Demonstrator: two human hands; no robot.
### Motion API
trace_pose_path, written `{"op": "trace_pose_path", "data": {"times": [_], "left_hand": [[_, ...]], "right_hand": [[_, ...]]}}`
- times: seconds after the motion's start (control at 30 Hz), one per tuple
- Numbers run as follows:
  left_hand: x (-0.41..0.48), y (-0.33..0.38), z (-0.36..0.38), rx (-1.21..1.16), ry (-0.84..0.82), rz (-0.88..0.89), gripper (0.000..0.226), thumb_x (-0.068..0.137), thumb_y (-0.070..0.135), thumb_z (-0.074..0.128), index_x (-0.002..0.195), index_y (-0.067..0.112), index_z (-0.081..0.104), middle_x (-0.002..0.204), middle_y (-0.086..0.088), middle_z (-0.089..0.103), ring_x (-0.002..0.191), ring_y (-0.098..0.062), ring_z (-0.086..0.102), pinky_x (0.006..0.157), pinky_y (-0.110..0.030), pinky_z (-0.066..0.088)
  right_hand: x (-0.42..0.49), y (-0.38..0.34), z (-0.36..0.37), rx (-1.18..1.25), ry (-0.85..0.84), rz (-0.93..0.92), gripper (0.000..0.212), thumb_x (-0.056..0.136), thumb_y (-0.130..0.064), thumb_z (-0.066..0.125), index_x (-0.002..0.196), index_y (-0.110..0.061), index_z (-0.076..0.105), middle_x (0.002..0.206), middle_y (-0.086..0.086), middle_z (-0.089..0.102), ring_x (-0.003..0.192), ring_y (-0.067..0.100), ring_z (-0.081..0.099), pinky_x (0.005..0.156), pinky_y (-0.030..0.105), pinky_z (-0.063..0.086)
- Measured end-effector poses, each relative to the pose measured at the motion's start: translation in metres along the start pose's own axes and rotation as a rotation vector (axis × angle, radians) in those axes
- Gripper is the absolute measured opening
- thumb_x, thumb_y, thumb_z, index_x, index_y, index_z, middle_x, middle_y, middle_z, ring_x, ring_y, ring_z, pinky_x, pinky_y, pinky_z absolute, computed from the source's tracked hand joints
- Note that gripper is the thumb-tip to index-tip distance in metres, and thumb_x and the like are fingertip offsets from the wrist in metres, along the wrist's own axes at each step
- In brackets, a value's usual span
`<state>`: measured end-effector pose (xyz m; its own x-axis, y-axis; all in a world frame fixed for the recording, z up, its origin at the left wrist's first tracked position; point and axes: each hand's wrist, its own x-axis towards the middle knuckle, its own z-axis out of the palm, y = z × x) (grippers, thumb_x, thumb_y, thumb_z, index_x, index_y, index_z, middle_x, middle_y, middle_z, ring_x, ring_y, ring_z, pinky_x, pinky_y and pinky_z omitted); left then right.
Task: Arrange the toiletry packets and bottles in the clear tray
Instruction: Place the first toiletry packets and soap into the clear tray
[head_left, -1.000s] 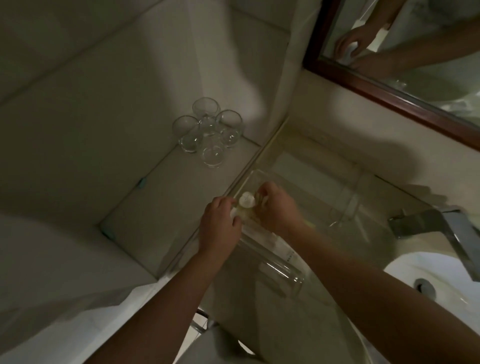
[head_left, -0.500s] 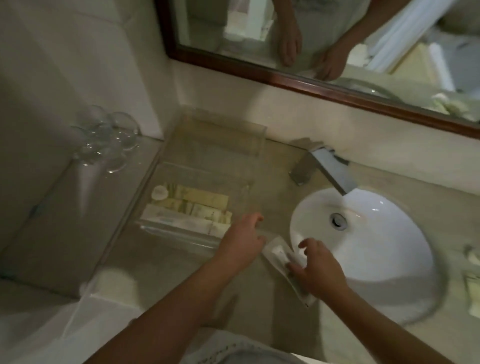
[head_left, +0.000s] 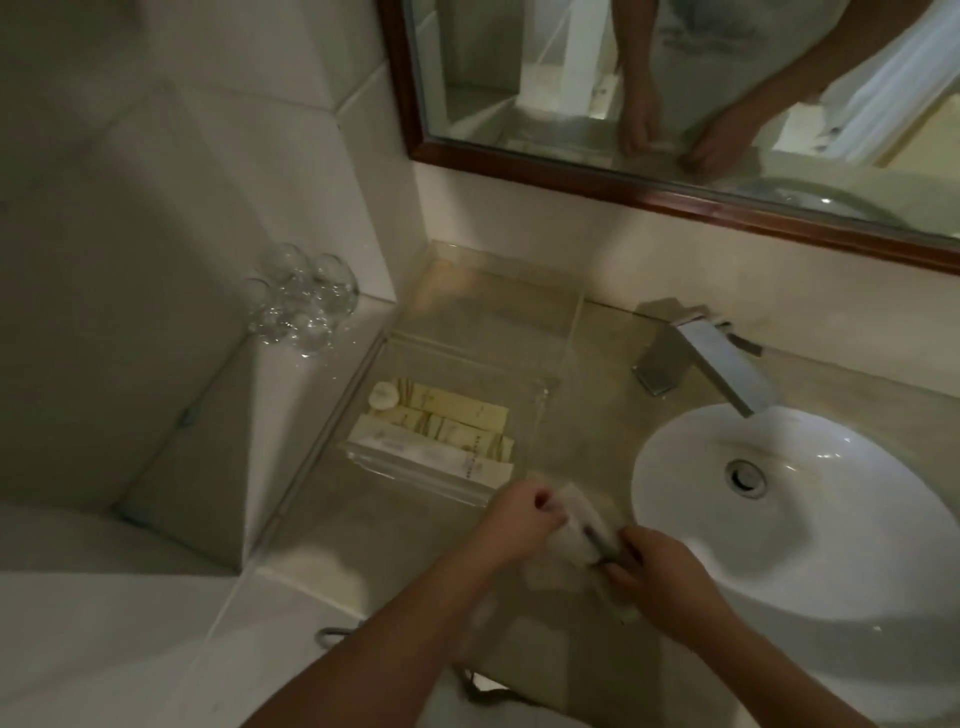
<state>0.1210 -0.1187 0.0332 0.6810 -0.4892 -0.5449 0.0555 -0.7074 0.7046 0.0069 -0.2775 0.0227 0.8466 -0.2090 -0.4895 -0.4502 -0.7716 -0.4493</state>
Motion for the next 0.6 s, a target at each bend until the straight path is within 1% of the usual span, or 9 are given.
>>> {"op": "trace_pose_path", "data": {"times": [0.07,0.1,0.2,0.3,0.37,0.43,0.47,0.53,0.6], "left_hand": [[-0.002,-0.003,-0.027,-0.040,0.071,0.011,0.018,0.088,0.023,0.062,0.072,0.017,0.055,0.067,0.004,0.050,0.063,-0.009,0.048,0.056,-0.023,0.036],[-0.002,-0.004,-0.042,-0.051,0.110,0.015,0.020,0.088,0.023,0.061,0.070,0.018,0.054,0.067,0.005,0.051,0.063,-0.009,0.048,0.054,-0.022,0.036],[0.002,-0.006,-0.088,-0.074,0.230,0.025,0.021,0.089,0.022,0.061,0.069,0.021,0.054,0.067,0.008,0.054,0.064,-0.007,0.051,0.054,-0.019,0.035],[0.013,-0.017,-0.129,-0.111,0.333,-0.029,0.011,0.086,0.021,0.064,0.076,0.022,0.060,0.073,0.009,0.060,0.069,-0.007,0.056,0.059,-0.021,0.039],[0.025,-0.026,-0.148,-0.107,0.395,-0.084,0.004,0.083,0.020,0.066,0.084,0.022,0.062,0.083,0.004,0.065,0.076,-0.013,0.060,0.066,-0.025,0.044],[0.039,-0.035,-0.157,-0.094,0.435,-0.138,0.010,0.081,0.019,0.066,0.090,0.020,0.063,0.091,-0.001,0.068,0.076,-0.017,0.062,0.066,-0.028,0.049],[0.046,-0.038,-0.159,-0.080,0.437,-0.157,0.012,0.081,0.019,0.066,0.093,0.020,0.063,0.093,-0.002,0.068,0.076,-0.018,0.062,0.068,-0.029,0.051],[0.056,-0.045,-0.159,-0.037,0.434,-0.187,0.017,0.081,0.019,0.065,0.098,0.019,0.063,0.097,-0.003,0.067,0.084,-0.022,0.062,0.074,-0.032,0.053],[0.060,-0.051,-0.155,0.016,0.429,-0.191,0.021,0.083,0.020,0.065,0.103,0.016,0.063,0.102,-0.006,0.068,0.093,-0.026,0.063,0.078,-0.034,0.052]], "right_hand": [[0.008,-0.023,-0.010,0.041,0.005,-0.061,0.028,0.087,-0.034,0.065,0.068,-0.025,0.045,0.062,-0.003,0.050,0.056,0.010,0.046,0.052,0.024,0.032],[0.014,-0.036,-0.016,0.063,0.011,-0.087,0.024,0.088,-0.032,0.064,0.071,-0.023,0.050,0.062,-0.003,0.051,0.056,0.010,0.046,0.052,0.024,0.032],[0.038,-0.073,-0.035,0.110,0.045,-0.142,0.013,0.091,-0.030,0.061,0.085,-0.018,0.062,0.070,0.000,0.059,0.063,0.015,0.053,0.054,0.025,0.036],[0.073,-0.109,-0.050,0.130,0.037,-0.173,0.011,0.094,-0.033,0.057,0.090,-0.024,0.062,0.074,-0.005,0.061,0.067,0.014,0.058,0.055,0.025,0.039],[0.104,-0.128,-0.053,0.103,0.019,-0.170,0.008,0.095,-0.032,0.056,0.095,-0.027,0.062,0.077,-0.008,0.060,0.069,0.013,0.058,0.054,0.024,0.038],[0.133,-0.141,-0.052,0.043,-0.013,-0.156,0.007,0.094,-0.029,0.055,0.097,-0.026,0.061,0.083,-0.006,0.062,0.072,0.013,0.058,0.053,0.024,0.038],[0.145,-0.145,-0.050,0.023,-0.038,-0.143,0.006,0.093,-0.026,0.055,0.096,-0.026,0.060,0.087,-0.004,0.063,0.074,0.013,0.059,0.055,0.024,0.041],[0.163,-0.150,-0.046,-0.018,-0.096,-0.118,0.008,0.092,-0.022,0.056,0.098,-0.025,0.061,0.094,-0.001,0.065,0.083,0.017,0.062,0.064,0.028,0.048],[0.173,-0.151,-0.042,-0.109,-0.150,-0.116,0.014,0.091,-0.022,0.058,0.104,-0.022,0.063,0.099,0.002,0.067,0.089,0.020,0.062,0.071,0.029,0.048]]}}
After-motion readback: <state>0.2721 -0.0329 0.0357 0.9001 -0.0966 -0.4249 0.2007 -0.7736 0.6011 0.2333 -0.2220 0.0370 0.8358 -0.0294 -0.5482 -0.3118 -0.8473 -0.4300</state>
